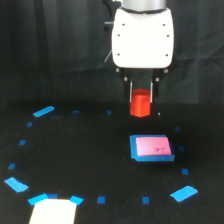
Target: Pick up the red object from the table
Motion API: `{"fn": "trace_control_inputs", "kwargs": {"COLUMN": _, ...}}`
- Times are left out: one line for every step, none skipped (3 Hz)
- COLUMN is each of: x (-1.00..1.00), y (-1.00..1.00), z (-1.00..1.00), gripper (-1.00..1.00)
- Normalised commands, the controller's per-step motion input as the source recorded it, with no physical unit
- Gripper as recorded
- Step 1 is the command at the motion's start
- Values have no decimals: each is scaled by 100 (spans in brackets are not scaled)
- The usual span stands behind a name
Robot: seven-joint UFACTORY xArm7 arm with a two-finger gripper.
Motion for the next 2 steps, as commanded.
{"fn": "trace_control_inputs", "kwargs": {"x": -42, "y": 15, "z": -30, "gripper": -100}}
{"fn": "trace_control_inputs", "kwargs": {"x": 16, "y": 17, "z": -25, "gripper": -100}}
